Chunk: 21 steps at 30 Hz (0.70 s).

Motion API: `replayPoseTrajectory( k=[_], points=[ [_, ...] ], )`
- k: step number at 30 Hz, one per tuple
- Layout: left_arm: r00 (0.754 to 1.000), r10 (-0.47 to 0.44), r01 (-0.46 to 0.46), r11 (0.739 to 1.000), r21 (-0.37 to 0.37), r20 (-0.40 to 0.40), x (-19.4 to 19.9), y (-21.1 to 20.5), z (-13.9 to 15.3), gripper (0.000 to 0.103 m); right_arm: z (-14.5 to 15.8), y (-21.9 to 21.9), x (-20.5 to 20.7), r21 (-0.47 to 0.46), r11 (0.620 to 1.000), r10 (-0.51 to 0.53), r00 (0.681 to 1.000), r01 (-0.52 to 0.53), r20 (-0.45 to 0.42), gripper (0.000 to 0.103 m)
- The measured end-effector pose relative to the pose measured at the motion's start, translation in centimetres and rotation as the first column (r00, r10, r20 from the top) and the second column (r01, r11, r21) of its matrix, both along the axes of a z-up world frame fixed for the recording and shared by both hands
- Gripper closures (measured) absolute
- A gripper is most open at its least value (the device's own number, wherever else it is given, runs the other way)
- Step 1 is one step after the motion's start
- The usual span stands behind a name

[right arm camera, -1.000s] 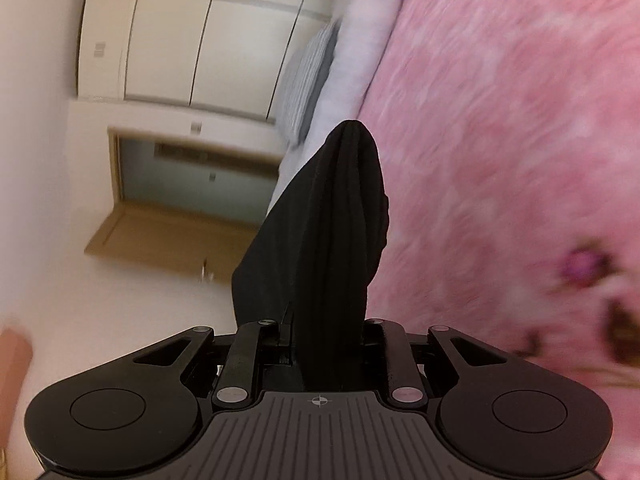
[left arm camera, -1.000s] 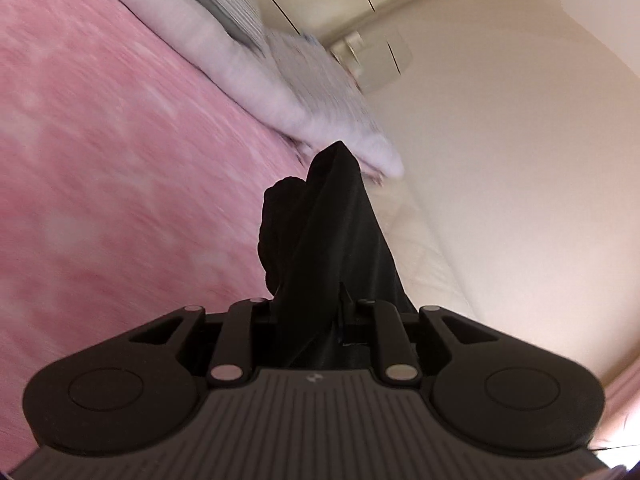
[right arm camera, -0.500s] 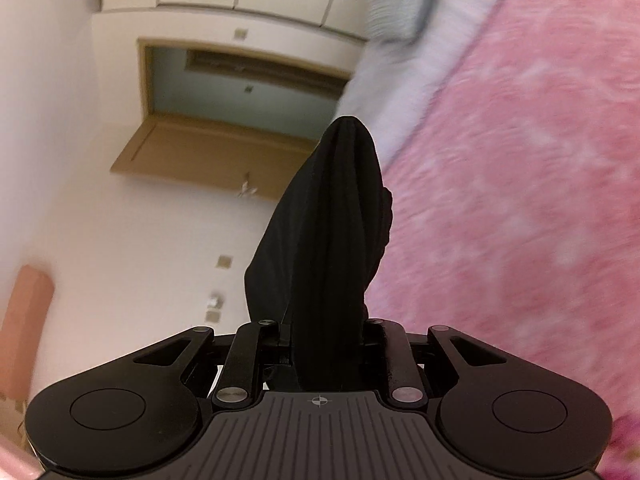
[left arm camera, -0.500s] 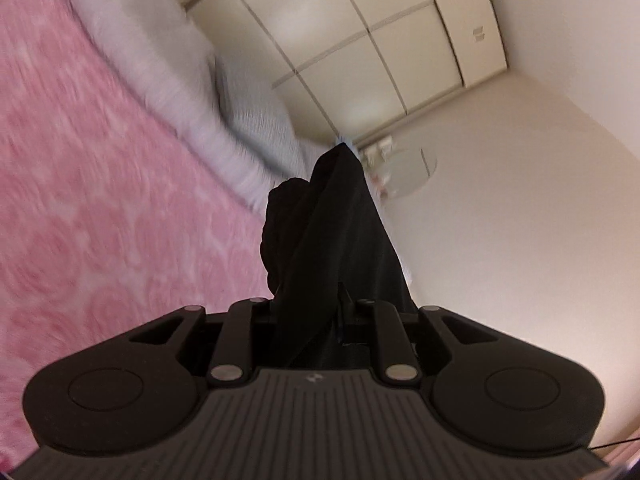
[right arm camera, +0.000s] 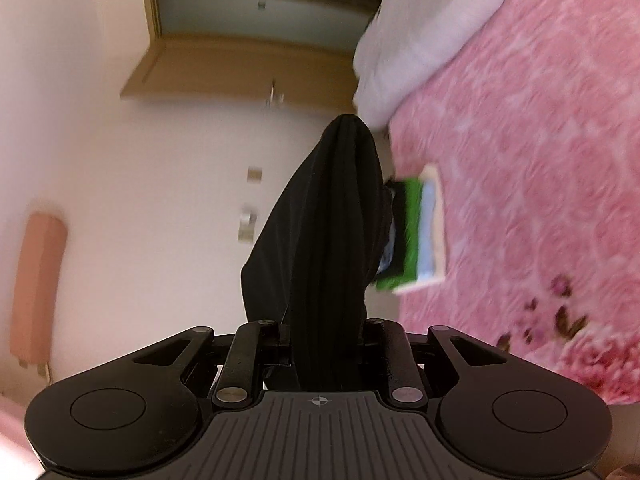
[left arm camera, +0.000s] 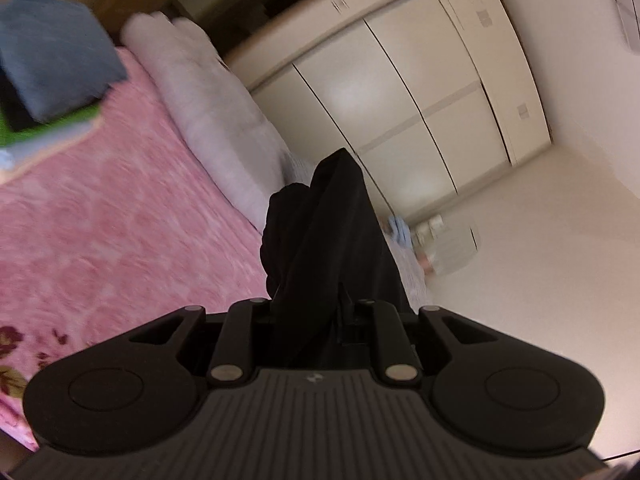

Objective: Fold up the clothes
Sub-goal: 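Carry the black trousers with both grippers toward the clothes stack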

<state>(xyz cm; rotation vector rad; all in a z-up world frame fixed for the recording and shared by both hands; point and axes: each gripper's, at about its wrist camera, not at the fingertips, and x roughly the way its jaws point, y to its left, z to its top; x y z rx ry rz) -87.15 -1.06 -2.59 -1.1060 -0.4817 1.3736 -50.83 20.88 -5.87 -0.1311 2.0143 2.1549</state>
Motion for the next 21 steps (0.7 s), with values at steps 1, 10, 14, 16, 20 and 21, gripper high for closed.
replayPoseTrajectory(
  k=[1,10,14,16,20,21],
  points=[
    [1.0,0.024,-0.024,1.0,-0.002,0.001,-0.8,-1.0,0.3,0.088,0.1,-0.1,-1.1,0.0,1.0,0.027,1.0,-0.027,0.0,0.084],
    [0.969,0.247,-0.247,0.969,0.017,-0.016,-6.1,-5.8,1.8,0.088,-0.4,0.0,-11.0,0.034,0.971,0.237,0.971,-0.235,-0.045,0.084],
    [0.96,0.28,-0.279,0.96,0.019,-0.018,-9.2,-5.6,2.0,0.088,-0.6,0.4,-14.8,0.041,0.962,0.272,0.961,-0.271,-0.047,0.084],
    [0.958,0.285,-0.284,0.958,0.024,-0.015,-11.3,-5.3,1.9,0.088,-0.9,0.7,-17.2,0.044,0.961,0.274,0.961,-0.272,-0.049,0.084],
    [0.966,0.256,-0.256,0.966,0.019,-0.015,-17.0,-3.8,1.2,0.088,-1.7,1.7,-22.0,0.041,0.969,0.244,0.968,-0.242,-0.052,0.084],
    [0.971,0.238,-0.238,0.971,0.019,-0.019,-18.8,-3.3,1.1,0.088,-2.0,1.9,-23.7,0.037,0.974,0.226,0.973,-0.224,-0.054,0.084]
  ],
)
